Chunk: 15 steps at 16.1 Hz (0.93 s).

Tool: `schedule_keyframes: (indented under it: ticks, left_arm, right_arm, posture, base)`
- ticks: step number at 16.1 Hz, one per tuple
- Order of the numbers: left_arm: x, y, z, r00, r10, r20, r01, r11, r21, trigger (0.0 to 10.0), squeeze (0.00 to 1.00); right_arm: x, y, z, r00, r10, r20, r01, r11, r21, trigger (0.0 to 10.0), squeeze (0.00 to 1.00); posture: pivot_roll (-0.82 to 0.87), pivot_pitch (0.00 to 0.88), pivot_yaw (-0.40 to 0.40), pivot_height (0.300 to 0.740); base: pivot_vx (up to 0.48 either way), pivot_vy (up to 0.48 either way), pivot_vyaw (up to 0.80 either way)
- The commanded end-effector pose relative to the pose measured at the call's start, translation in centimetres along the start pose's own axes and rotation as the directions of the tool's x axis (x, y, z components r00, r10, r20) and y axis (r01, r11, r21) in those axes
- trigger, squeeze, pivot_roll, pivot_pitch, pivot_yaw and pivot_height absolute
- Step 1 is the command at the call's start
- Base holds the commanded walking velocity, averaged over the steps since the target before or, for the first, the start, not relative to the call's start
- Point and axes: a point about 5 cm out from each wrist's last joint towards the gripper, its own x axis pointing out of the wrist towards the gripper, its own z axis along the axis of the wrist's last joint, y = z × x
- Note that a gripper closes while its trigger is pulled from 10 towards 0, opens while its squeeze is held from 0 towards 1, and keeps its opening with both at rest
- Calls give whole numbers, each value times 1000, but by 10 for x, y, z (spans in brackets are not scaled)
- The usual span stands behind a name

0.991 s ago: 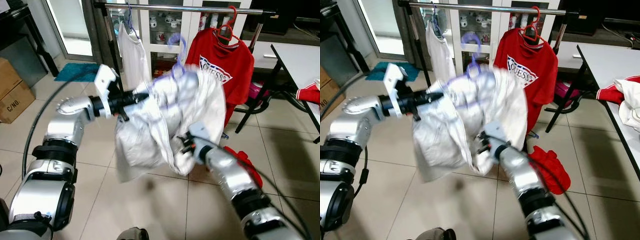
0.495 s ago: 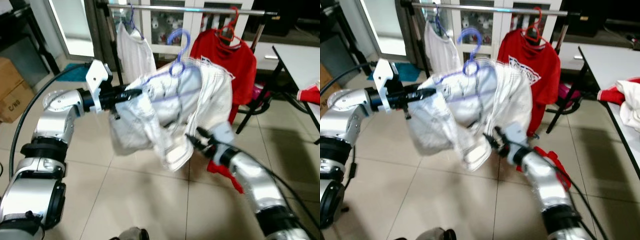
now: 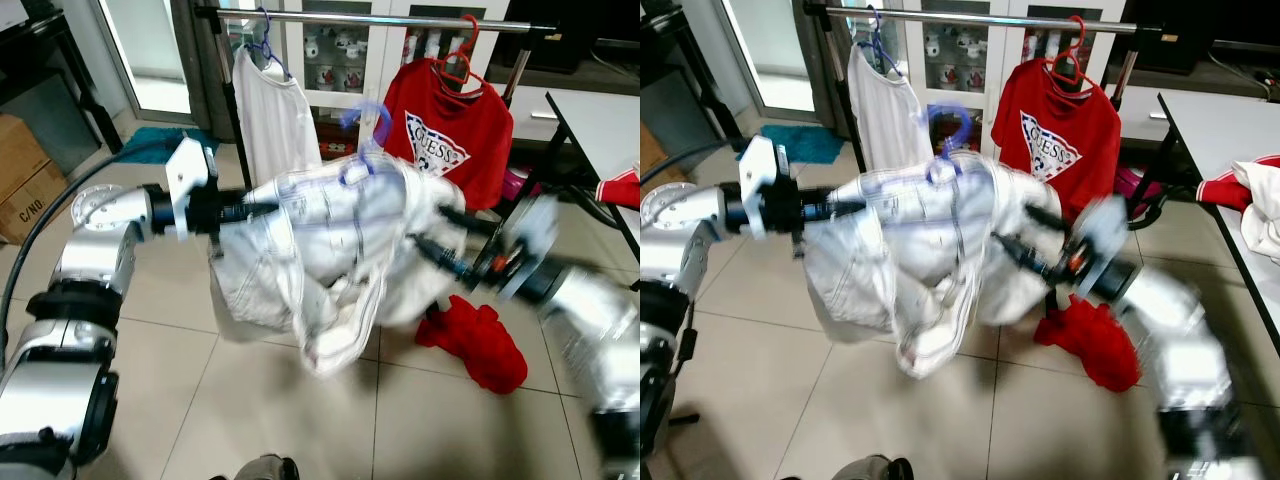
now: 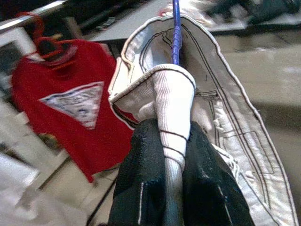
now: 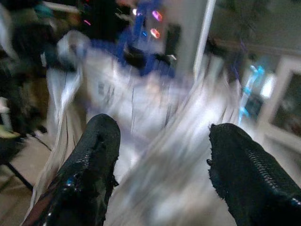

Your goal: Hang hanger

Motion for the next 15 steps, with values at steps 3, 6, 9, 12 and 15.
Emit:
schedule_keyframes:
  ticks: [3,6,9,12,15]
  left_arm:
    - [-2,-5,14,996,-85,35,81,991,104,0,0]
    - [-1,-9,15,993,-113,43,107,987,123,0,0]
    - [0,-11,17,991,-125,47,118,984,131,0,0]
    - [2,-13,18,988,-150,41,142,979,144,0,0]
    - [6,-16,18,986,-163,38,155,977,149,0,0]
  right_arm:
    - [15,-9,30,987,155,47,-155,988,5,10000,1000]
    - [25,-4,40,936,348,-47,-349,937,-11,10000,0]
    - [24,2,38,871,471,-138,-474,881,13,10000,0]
    - [25,-1,38,835,516,-193,-516,855,53,10000,0]
    - [35,3,41,818,551,-163,-539,834,116,78,0]
  posture:
    - [-132,0,60,740]
    - [-124,0,50,740]
    - [-124,0,50,740]
    - [-127,0,46,740]
    - [-131,0,44,740]
  base:
    - [0,0,0]
    - [0,0,0]
    - [0,0,0]
    - [0,0,0]
    - [0,0,0]
